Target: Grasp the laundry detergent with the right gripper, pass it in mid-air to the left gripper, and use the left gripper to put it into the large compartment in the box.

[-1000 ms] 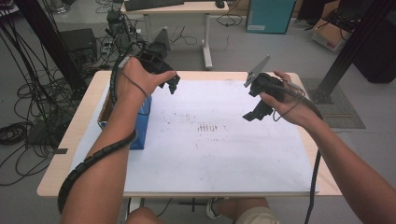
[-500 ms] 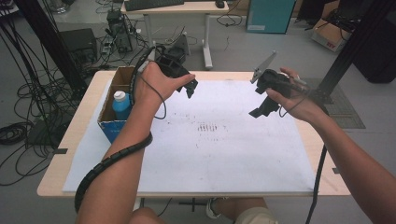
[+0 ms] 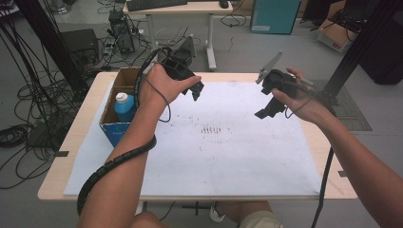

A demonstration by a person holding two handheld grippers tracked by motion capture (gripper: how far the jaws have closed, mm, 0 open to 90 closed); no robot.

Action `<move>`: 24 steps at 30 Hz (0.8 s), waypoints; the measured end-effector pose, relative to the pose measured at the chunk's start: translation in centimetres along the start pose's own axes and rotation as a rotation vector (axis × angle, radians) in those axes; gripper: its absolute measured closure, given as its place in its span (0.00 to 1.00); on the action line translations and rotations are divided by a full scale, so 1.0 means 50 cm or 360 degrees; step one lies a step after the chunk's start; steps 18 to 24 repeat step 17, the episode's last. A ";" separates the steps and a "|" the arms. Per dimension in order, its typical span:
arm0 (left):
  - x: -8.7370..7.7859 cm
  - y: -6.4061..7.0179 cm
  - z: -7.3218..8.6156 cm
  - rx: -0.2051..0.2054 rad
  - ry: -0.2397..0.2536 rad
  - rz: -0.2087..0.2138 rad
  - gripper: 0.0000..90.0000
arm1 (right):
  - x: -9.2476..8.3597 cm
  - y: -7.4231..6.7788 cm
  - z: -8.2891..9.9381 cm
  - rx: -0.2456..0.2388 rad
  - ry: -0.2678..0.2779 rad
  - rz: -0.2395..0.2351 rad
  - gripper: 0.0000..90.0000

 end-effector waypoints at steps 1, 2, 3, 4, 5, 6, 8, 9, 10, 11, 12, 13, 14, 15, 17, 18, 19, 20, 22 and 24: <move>0.001 0.000 0.001 -0.0007 0.0000 -0.0001 0.09 | 0.000 0.000 0.001 0.0005 -0.0006 0.0001 0.05; 0.002 -0.001 0.001 -0.0003 -0.0004 -0.0002 0.09 | 0.000 0.002 0.002 -0.0012 -0.0005 0.0001 0.05; 0.003 0.000 0.002 -0.0011 -0.0004 0.0002 0.09 | 0.000 0.001 0.001 0.0000 0.0000 0.0002 0.05; 0.004 -0.001 0.003 -0.0011 -0.0005 0.0000 0.09 | -0.001 0.002 0.002 0.0001 -0.0001 0.0004 0.05; 0.004 -0.001 0.003 -0.0004 -0.0006 -0.0007 0.09 | -0.001 0.003 0.002 0.0000 -0.0002 0.0005 0.05; 0.004 -0.001 0.003 -0.0006 -0.0003 -0.0007 0.09 | -0.002 0.004 0.004 -0.0008 -0.0003 0.0005 0.05; 0.004 0.000 0.004 -0.0009 -0.0006 -0.0006 0.09 | -0.002 0.004 0.005 0.0009 -0.0005 0.0006 0.05; 0.003 0.000 0.004 -0.0008 -0.0003 -0.0009 0.09 | -0.002 0.004 0.006 0.0003 -0.0010 0.0004 0.05; 0.003 0.000 0.003 -0.0007 0.0001 -0.0013 0.09 | -0.002 0.003 0.006 0.0002 -0.0008 0.0006 0.05; 0.003 0.001 0.004 -0.0001 -0.0004 -0.0012 0.09 | -0.003 0.004 0.007 -0.0012 -0.0014 0.0004 0.05; 0.003 0.002 0.003 -0.0006 0.0004 -0.0012 0.09 | -0.004 0.004 0.006 -0.0004 -0.0009 0.0006 0.05; 0.003 0.003 0.003 0.0002 0.0003 -0.0011 0.08 | -0.004 0.004 0.007 -0.0005 -0.0006 0.0008 0.05; 0.004 0.003 0.003 0.0002 -0.0001 -0.0015 0.08 | -0.005 0.003 0.008 -0.0002 -0.0006 0.0007 0.05; 0.005 0.004 0.003 0.0002 0.0002 -0.0017 0.08 | -0.005 0.004 0.008 -0.0005 -0.0003 0.0008 0.05; 0.005 0.004 0.002 0.0008 0.0009 -0.0022 0.08 | -0.004 0.004 0.011 0.0005 -0.0005 0.0006 0.05; 0.005 0.004 0.002 0.0008 0.0009 -0.0022 0.08 | -0.004 0.004 0.011 0.0005 -0.0005 0.0006 0.05; 0.005 0.004 0.002 0.0008 0.0009 -0.0022 0.08 | -0.004 0.004 0.011 0.0005 -0.0005 0.0006 0.05; 0.005 0.004 0.002 0.0008 0.0009 -0.0022 0.08 | -0.004 0.004 0.011 0.0005 -0.0005 0.0006 0.05; 0.005 0.004 0.002 0.0008 0.0009 -0.0022 0.08 | -0.004 0.004 0.011 0.0005 -0.0005 0.0006 0.05; 0.005 0.004 0.002 0.0008 0.0009 -0.0022 0.08 | -0.004 0.004 0.011 0.0005 -0.0005 0.0006 0.05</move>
Point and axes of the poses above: each handheld gripper's, and its own axes: x roughly forward along the jaws, z roughly out of its underside, y roughly to its right, the point moved 6 cm from there along x, roughly forward along the jaws, and after that the axes turned 4 degrees about -x, right-handed, at the moved point
